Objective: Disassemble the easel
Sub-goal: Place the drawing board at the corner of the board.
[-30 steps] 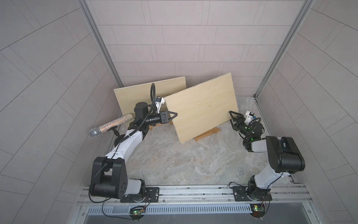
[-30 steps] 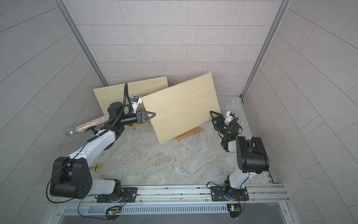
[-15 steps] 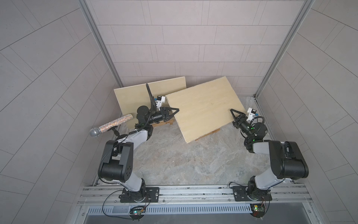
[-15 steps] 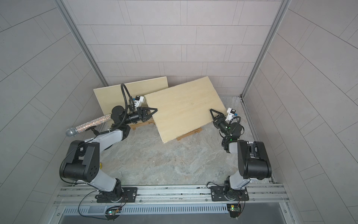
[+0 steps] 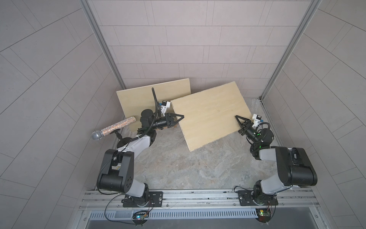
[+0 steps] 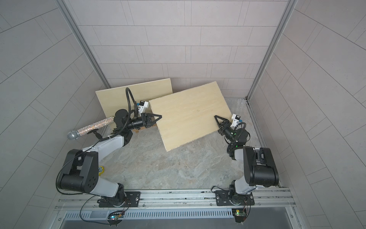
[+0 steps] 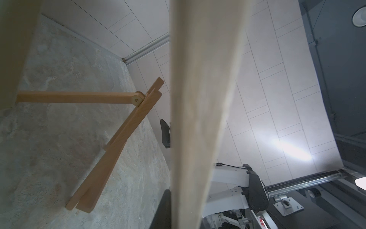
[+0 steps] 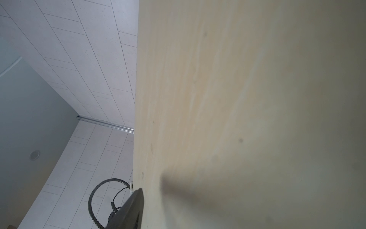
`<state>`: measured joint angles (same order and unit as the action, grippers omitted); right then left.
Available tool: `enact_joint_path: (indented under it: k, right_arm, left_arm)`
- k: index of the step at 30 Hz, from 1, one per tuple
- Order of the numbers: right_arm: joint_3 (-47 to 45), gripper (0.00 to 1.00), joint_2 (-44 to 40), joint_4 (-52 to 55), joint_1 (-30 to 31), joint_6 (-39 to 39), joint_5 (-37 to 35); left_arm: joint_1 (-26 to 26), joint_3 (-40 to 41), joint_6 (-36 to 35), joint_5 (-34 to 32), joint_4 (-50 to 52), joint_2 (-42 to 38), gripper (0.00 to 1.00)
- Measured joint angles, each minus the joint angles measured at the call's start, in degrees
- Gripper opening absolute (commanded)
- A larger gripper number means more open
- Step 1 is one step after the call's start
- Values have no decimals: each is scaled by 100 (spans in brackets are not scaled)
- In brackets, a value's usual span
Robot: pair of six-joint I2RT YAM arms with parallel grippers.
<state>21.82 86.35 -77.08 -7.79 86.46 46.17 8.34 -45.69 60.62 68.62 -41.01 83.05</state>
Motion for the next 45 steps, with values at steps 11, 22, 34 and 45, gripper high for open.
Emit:
enact_joint_path:
  k: [11,22,34,45]
  right_arm:
    - [-682,11,-1635,2216,-173,-413,179]
    - [-881,13,-2527,3620,-426,-581,295]
    - [-560,62,-2835,4800,-660,-1119,616]
    - [-522,77,-2736,5331,-640,-1598,769]
  left_arm:
    - [227,-90,-1572,-260,2389,-553,0]
    - [619,-809,-2321,-820,4212,-656,0]
    - [820,-704,-2417,-1228,4478,-916,0]
    - [970,-479,-2616,-1346,4262,-1071,0]
